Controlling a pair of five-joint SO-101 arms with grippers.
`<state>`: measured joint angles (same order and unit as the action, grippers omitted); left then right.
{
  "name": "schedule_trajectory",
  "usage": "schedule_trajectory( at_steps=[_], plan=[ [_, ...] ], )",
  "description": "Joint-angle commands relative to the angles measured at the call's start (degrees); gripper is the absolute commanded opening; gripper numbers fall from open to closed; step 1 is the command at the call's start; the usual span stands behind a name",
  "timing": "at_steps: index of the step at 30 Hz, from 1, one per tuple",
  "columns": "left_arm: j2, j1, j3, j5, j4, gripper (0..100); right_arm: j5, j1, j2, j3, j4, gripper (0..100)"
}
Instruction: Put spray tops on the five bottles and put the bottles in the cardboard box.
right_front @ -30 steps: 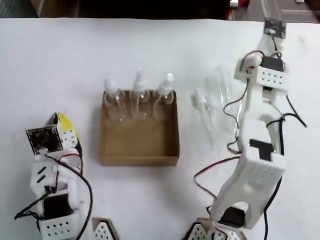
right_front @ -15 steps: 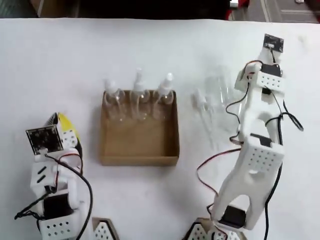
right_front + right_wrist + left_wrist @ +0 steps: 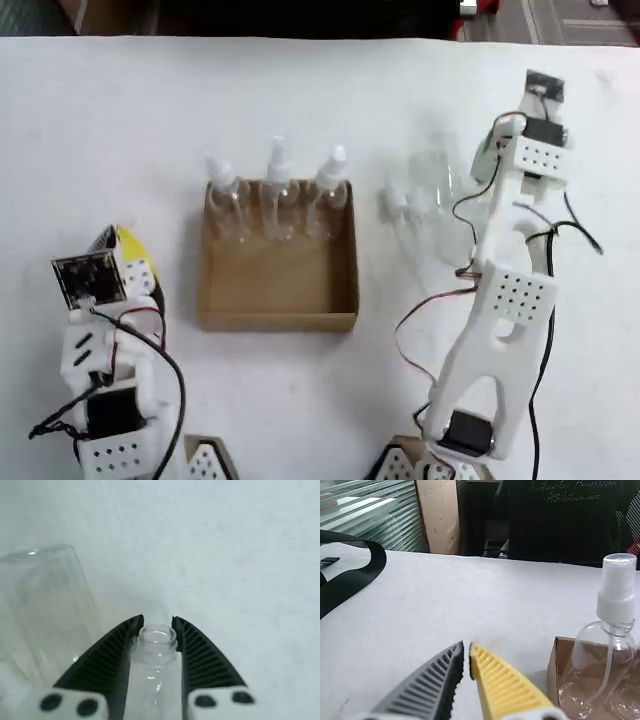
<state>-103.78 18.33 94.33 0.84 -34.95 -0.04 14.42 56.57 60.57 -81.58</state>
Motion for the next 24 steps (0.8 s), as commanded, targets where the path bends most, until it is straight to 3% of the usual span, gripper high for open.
schedule_trajectory(
  at_steps=[1,7,11,24],
  plan=[
    [-0.1,-0.7,-0.2,-0.6,1.8,2,0.4,1.1,-1.2,12.1,-6.7,1.5],
    [-0.1,-0.7,-0.2,-0.6,1.8,2,0.4,0.7,-1.2,28.6,-17.1,1.6],
    [-0.1,-0.7,-0.2,-0.6,1.8,2,2.4,1.5,-1.5,35.1,-17.4,1.6],
    [-0.1,-0.7,-0.2,-0.6,1.8,2,3.7,1.0,-30.5,18.7,-17.5,1.6]
  ],
)
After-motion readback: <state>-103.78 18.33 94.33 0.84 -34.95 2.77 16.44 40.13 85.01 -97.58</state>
